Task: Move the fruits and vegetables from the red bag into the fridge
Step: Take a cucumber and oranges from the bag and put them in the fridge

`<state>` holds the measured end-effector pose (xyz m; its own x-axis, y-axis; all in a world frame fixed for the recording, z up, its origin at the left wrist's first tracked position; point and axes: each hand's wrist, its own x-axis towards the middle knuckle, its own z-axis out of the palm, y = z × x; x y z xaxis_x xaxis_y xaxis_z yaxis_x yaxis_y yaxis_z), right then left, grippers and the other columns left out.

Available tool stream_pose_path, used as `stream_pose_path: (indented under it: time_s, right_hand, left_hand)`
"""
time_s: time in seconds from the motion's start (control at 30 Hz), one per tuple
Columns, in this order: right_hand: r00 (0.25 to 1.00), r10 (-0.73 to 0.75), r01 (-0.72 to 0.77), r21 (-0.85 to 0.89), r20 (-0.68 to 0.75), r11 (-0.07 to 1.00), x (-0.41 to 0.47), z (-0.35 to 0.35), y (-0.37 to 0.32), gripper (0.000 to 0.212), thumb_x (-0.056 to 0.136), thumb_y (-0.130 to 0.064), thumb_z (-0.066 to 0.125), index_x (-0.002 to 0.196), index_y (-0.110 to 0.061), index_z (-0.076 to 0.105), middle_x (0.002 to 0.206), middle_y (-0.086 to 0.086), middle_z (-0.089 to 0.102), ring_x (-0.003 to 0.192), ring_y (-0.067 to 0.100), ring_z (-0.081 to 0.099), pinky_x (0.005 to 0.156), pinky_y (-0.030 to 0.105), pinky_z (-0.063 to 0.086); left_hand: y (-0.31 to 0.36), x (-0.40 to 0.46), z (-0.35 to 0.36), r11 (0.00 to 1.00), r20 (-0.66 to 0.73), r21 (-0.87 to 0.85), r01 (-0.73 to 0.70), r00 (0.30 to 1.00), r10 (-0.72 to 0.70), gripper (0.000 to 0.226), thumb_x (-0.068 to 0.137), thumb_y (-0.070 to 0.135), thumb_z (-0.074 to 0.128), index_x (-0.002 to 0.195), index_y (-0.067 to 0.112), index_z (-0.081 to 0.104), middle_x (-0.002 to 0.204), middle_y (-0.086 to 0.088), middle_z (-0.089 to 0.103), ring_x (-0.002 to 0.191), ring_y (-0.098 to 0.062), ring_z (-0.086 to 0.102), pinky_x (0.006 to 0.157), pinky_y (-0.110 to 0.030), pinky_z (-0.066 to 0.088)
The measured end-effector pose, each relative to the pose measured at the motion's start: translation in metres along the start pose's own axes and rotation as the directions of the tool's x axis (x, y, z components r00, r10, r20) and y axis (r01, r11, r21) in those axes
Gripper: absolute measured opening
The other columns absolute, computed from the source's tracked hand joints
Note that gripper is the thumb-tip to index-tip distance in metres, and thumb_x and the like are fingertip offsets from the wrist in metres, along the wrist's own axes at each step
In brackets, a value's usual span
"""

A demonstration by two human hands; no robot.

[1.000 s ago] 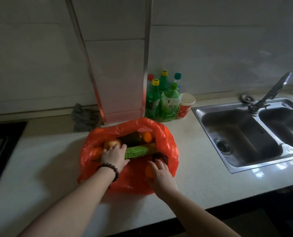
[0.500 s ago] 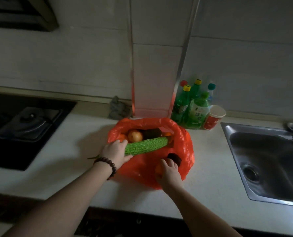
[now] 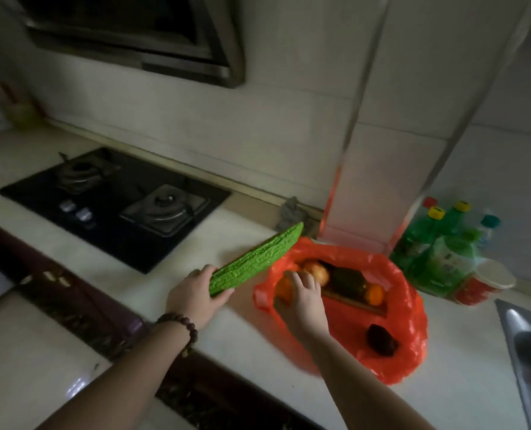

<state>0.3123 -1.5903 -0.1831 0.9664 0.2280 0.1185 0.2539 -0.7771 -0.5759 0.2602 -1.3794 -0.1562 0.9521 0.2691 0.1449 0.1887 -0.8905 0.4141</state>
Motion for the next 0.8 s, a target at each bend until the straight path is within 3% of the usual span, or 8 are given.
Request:
stream_pose_path:
  time_s: [0.2, 0.27, 0.47, 0.6, 0.8]
  right_hand:
    - [0.972, -0.218, 0.216, 0.039, 0.081, 0.976, 0.029, 0.05, -0.107, 0.054, 0.075, -0.03, 0.064, 0.127, -0.021, 0.049, 0.127, 0.004, 0.045, 0.113, 0.028, 0.04, 0.094, 0.04, 0.041]
    - [0.946, -0.302, 0.292, 0.101, 0.115, 0.951, 0.034, 0.073, -0.15, 0.056, 0.076, -0.029, 0.064, 0.13, -0.024, 0.047, 0.13, 0.001, 0.043, 0.116, 0.024, 0.038, 0.096, 0.039, 0.04]
    - [0.856, -0.488, 0.456, 0.198, 0.171, 0.868, 0.043, 0.157, -0.294, 0.059, 0.076, -0.029, 0.067, 0.132, -0.025, 0.047, 0.131, 0.003, 0.043, 0.118, 0.026, 0.039, 0.097, 0.038, 0.04]
    - [0.775, -0.606, 0.556, 0.264, 0.177, 0.788, 0.042, 0.212, -0.397, 0.055, 0.079, -0.031, 0.065, 0.13, -0.026, 0.047, 0.132, 0.003, 0.041, 0.118, 0.026, 0.037, 0.096, 0.038, 0.039]
    - [0.654, -0.745, 0.664, 0.373, 0.132, 0.648, 0.036, 0.274, -0.534, 0.053, 0.079, -0.03, 0.068, 0.129, -0.024, 0.048, 0.131, 0.001, 0.041, 0.117, 0.023, 0.04, 0.09, 0.037, 0.045]
  left_hand:
    - [-0.085, -0.012, -0.059, 0.971, -0.133, -0.072, 0.227, 0.963, -0.235, 0.039, 0.082, 0.054, 0.059, 0.105, 0.023, 0.051, 0.086, 0.003, 0.057, 0.073, -0.015, 0.054, 0.057, -0.027, 0.038]
    - [-0.122, -0.019, -0.08, 0.953, -0.169, -0.075, 0.295, 0.938, -0.304, 0.039, 0.082, 0.055, 0.056, 0.105, 0.023, 0.051, 0.084, 0.003, 0.056, 0.072, -0.016, 0.056, 0.057, -0.029, 0.043]
    - [-0.251, -0.049, -0.148, 0.854, -0.317, -0.145, 0.5, 0.794, -0.518, 0.054, 0.082, 0.059, 0.053, 0.123, 0.025, 0.048, 0.103, -0.003, 0.06, 0.091, -0.026, 0.061, 0.072, -0.034, 0.051]
    - [-0.345, -0.07, -0.205, 0.81, -0.367, -0.199, 0.552, 0.725, -0.583, 0.048, 0.079, 0.063, 0.052, 0.111, 0.027, 0.052, 0.089, 0.001, 0.063, 0.077, -0.021, 0.061, 0.064, -0.034, 0.051]
    - [-0.445, -0.098, -0.294, 0.712, -0.477, -0.253, 0.654, 0.556, -0.68, 0.032, 0.083, 0.052, 0.059, 0.099, 0.025, 0.053, 0.077, 0.008, 0.057, 0.06, -0.006, 0.05, 0.047, -0.022, 0.032]
